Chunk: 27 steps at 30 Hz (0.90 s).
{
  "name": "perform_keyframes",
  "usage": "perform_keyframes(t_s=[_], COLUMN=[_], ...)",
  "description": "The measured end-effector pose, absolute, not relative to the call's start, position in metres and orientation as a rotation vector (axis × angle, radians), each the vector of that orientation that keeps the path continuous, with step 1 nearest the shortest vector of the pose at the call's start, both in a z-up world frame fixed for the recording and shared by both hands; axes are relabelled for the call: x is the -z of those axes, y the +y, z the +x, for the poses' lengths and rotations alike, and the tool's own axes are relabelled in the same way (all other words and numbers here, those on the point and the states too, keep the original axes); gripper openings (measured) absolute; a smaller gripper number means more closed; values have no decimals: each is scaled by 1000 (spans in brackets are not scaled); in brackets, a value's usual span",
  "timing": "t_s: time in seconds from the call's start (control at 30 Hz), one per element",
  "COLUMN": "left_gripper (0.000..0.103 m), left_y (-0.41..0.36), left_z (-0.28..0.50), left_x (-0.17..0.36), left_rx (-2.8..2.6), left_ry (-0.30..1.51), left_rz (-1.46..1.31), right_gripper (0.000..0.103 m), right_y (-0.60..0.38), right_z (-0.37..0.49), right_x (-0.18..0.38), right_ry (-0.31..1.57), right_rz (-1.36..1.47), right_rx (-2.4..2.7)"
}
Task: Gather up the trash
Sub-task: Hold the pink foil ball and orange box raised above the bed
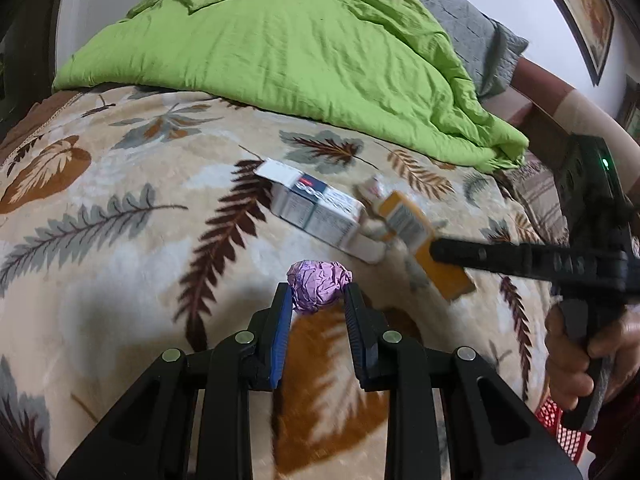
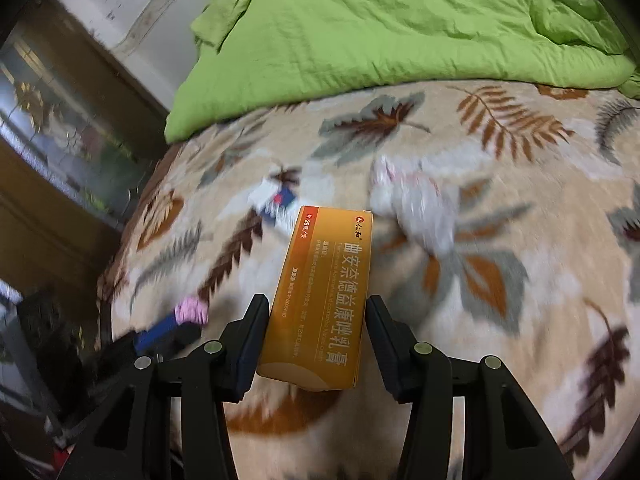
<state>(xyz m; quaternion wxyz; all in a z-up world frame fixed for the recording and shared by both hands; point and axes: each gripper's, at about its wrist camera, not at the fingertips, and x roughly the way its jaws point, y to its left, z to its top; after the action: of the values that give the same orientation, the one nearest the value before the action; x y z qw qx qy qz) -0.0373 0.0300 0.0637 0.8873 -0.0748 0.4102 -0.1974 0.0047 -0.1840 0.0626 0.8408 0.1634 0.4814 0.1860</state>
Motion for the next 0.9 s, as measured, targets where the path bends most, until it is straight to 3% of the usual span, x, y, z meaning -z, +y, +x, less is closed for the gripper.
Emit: perform_keyframes(t_s=[0.3, 0.9], left_gripper=[25, 25], left_y=[22, 16], left_z=[-77, -120], left_x=[-66, -71], left_rx=[413, 300], left_ry=[853, 753], left_rz=[-148, -60], right_gripper=[55, 53], right_y=[-172, -166], right_z=[-47, -98], right_x=[-36, -52], right_ry=[1120, 952], right_rz=[183, 170], right_rx=[-391, -282])
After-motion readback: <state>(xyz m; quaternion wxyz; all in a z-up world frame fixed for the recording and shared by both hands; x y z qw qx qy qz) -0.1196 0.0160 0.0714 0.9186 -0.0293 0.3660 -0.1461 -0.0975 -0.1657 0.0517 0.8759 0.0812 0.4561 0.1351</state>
